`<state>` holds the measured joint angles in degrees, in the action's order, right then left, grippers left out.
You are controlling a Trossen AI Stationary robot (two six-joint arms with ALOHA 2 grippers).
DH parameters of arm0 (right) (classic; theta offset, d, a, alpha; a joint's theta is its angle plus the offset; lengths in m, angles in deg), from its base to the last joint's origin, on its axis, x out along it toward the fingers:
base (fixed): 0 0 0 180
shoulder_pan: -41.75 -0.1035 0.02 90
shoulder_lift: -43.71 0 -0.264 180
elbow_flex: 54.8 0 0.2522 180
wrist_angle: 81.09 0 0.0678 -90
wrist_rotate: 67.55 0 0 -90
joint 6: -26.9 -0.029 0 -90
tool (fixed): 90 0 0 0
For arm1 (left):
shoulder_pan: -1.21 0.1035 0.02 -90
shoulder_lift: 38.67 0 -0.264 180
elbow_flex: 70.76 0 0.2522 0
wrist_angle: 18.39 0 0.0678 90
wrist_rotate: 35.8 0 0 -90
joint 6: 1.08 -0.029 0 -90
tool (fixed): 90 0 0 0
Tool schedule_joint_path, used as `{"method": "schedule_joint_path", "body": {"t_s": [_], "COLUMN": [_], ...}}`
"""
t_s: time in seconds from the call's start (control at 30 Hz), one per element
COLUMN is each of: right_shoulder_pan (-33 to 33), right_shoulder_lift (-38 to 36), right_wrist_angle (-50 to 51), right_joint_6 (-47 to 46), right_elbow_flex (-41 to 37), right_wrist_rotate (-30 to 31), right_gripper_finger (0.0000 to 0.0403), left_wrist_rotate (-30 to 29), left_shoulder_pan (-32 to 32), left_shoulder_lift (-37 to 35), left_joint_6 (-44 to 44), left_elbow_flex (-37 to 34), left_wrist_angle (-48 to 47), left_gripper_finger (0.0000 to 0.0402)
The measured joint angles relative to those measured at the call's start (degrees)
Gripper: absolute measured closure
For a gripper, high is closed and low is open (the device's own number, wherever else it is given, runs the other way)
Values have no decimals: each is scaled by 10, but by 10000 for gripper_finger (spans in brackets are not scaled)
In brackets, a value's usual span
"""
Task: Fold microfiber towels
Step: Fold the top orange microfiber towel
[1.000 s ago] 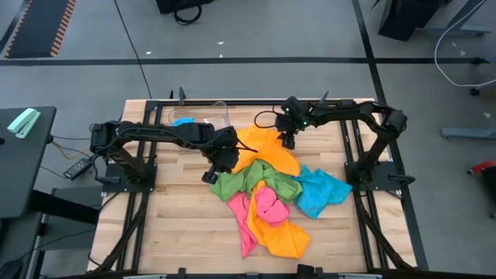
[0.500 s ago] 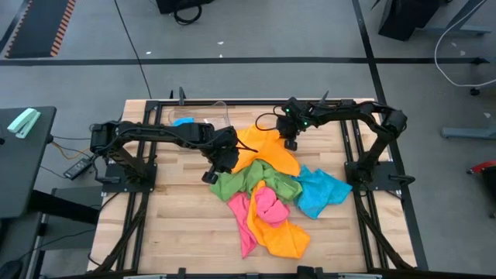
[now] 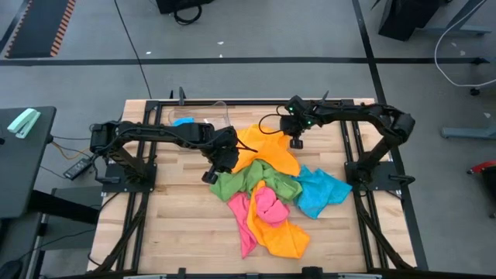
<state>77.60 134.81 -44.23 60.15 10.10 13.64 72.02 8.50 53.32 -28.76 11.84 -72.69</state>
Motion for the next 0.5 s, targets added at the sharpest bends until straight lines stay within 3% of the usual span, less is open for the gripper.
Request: {"method": "schedule_joint_path", "body": {"t_s": [0.33, 0.5], "right_shoulder_pan": [0, 0], "right_shoulder_lift": [-51, -50], "right_wrist_angle": [130, 216], "right_joint_6": [-42, -122], "right_elbow_flex": [0, 0], "right_wrist_rotate": [22, 109], "right_gripper_finger": [400, 400], "left_wrist_rotate": [0, 0], "left_shoulder_pan": [9, 9], "left_shoulder_lift": [0, 0], "left_joint_6": [-15, -15], "left_elbow_flex": [0, 0], "left_wrist_angle": [6, 6], "left_gripper_finger": [387, 375]}}
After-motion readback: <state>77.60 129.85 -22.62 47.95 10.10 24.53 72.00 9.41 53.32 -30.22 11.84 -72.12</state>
